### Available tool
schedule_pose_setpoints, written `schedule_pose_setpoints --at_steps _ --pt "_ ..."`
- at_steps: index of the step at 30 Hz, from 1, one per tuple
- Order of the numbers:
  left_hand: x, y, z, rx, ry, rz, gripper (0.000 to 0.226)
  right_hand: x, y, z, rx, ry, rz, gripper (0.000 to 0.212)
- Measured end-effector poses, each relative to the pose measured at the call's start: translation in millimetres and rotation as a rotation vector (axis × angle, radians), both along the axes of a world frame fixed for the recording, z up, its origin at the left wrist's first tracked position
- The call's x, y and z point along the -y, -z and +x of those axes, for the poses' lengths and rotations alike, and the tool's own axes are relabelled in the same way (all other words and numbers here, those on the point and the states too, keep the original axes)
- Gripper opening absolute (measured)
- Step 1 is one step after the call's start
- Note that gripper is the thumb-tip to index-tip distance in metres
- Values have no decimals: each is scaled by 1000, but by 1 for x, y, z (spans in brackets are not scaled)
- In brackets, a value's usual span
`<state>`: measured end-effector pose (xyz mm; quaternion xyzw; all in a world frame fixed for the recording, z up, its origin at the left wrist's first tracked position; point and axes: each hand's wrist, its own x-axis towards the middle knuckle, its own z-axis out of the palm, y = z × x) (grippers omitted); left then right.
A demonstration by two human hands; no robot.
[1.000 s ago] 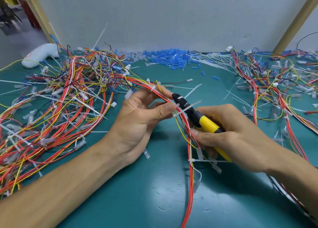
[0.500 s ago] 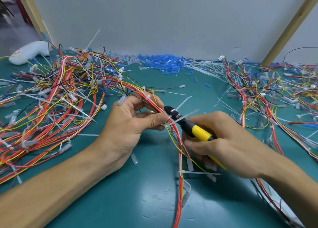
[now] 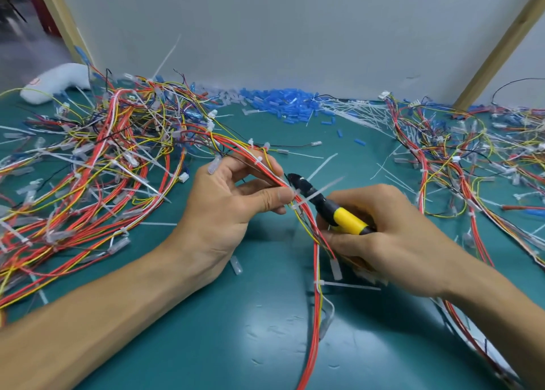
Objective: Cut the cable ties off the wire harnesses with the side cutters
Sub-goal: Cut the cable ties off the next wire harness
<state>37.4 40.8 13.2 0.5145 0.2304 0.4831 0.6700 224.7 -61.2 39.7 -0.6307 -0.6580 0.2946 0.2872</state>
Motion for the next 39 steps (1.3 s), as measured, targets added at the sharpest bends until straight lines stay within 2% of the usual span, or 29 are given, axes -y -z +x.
schedule_pose_setpoints --at_steps 4,8,11,16,19,24,27,35,39 --pt "0 -1 -1 8 -12 28 33 -1 2 -4 21 20 75 20" --pt "2 0 1 15 -4 30 27 1 -2 -3 -113 -8 -34 23" --pt "2 -2 0 38 1 27 27 4 -4 -5 -186 -17 -43 16" --pt "2 -4 0 58 6 25 25 2 -4 -6 -198 -36 -28 18" --pt "2 -4 -1 60 -9 23 25 3 -6 -6 -248 -68 -46 5" --pt "1 -5 -2 75 -19 25 25 5 -10 -5 -274 -109 -59 8" --pt "0 -5 -3 83 -22 32 26 3 -11 -7 -260 -103 -39 14" --pt "3 -2 -3 49 -7 53 29 5 -11 -4 -103 -74 -65 8" --pt "3 -1 -3 38 0 63 28 6 -11 -1 7 -59 -36 16"
